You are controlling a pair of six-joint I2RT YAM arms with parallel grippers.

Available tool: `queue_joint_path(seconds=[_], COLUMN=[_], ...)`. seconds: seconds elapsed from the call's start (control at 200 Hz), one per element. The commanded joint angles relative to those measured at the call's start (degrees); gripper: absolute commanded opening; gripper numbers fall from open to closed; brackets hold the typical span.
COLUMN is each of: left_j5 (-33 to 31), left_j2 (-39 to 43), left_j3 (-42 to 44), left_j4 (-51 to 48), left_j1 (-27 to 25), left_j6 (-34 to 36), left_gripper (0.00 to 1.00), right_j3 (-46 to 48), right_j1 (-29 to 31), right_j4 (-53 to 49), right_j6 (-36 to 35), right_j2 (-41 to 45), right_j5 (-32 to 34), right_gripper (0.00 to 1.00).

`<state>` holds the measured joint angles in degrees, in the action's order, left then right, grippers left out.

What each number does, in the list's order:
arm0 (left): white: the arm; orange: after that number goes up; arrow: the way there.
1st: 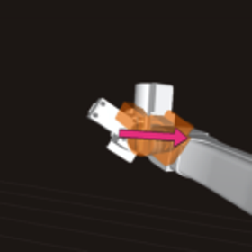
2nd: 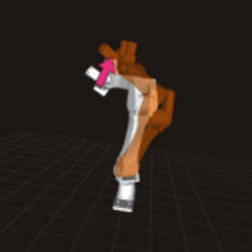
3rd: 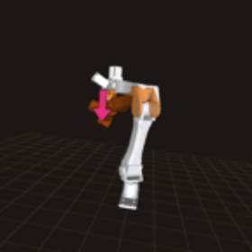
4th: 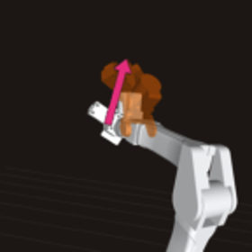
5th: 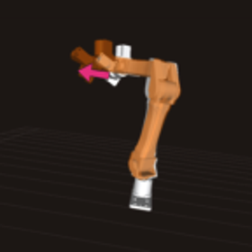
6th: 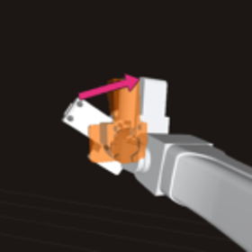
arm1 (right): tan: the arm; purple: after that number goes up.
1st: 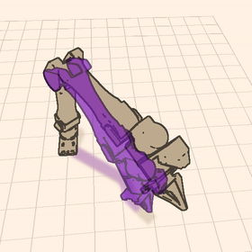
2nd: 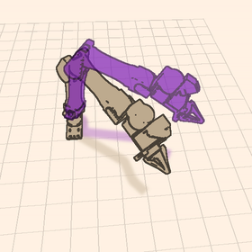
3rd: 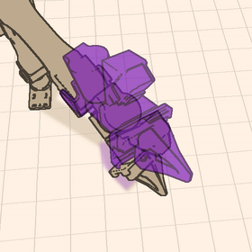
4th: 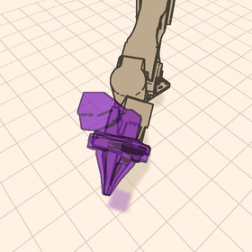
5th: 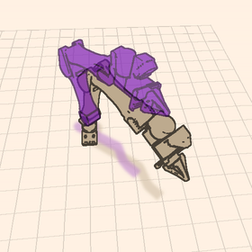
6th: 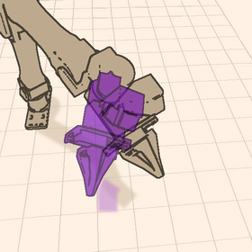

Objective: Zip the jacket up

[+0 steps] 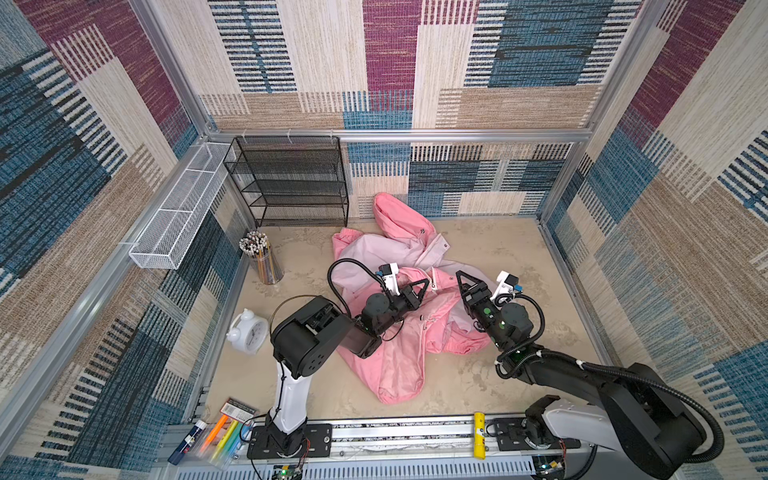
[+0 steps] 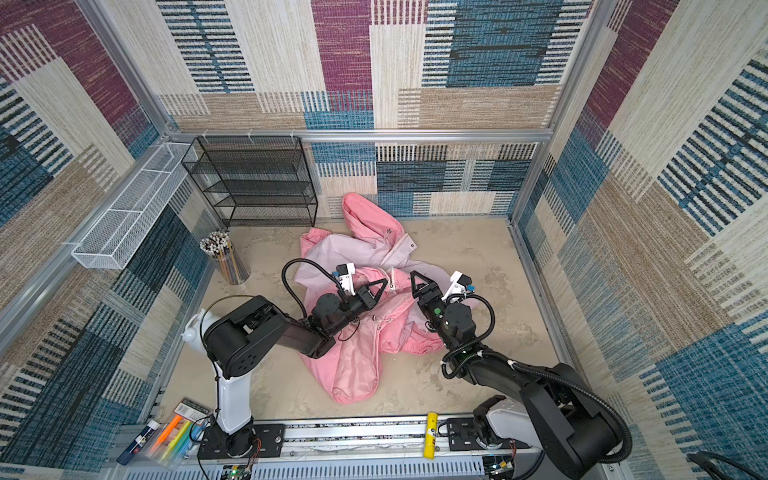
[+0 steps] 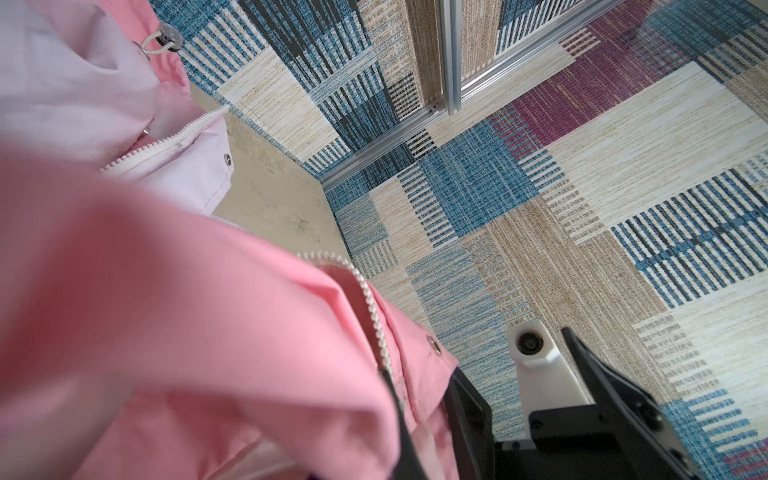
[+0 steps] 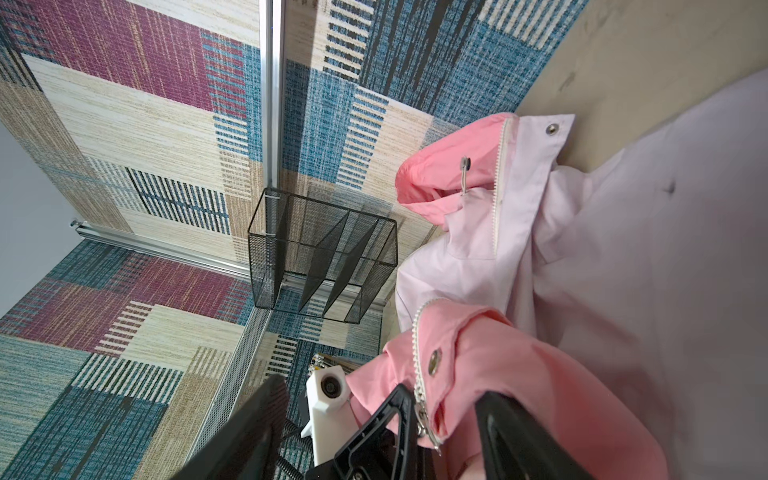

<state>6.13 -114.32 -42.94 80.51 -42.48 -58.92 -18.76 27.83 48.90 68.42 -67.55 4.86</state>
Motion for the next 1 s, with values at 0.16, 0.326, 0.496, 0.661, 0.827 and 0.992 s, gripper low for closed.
queue_joint_path(seconds=[0.16, 0.326, 0.496, 0.661, 0.827, 0.992], left_j5=[-1.47, -1.38, -1.12, -0.95, -1.12, -0.95], left_j2=[0.10, 0.72, 0.35, 0.21, 0.24, 0.20], left_j3=[-0.17, 0.31, 0.22, 0.22, 0.46, 0.41], left_j4=[0.17, 0.18, 0.17, 0.17, 0.17, 0.22], left_j1=[-0.04, -0.01, -0.15, -0.24, -0.24, -0.24], left_j6=[-0.52, -0.33, -0.45, -0.50, -0.43, -0.31], left_gripper=[0.00, 0.00, 0.00, 0.00, 0.00, 0.00], right_j3=[-2.68, -4.78, -5.89, -6.61, -7.47, -7.84], right_j1=[0.03, 0.03, 0.12, 2.10, 3.09, 3.54], right_j4=[-16.86, -19.58, -23.88, -26.46, -21.18, -16.69], right_j6=[5.70, 7.37, 7.60, 8.66, 10.76, 12.42], right_j2=[5.13, 3.48, 5.24, 6.21, 0.97, -2.22], right_j5=[-1.44, -4.92, -4.59, -4.88, -9.37, -10.81], right_gripper=[0.88, 0.88, 0.89, 0.86, 0.80, 0.75])
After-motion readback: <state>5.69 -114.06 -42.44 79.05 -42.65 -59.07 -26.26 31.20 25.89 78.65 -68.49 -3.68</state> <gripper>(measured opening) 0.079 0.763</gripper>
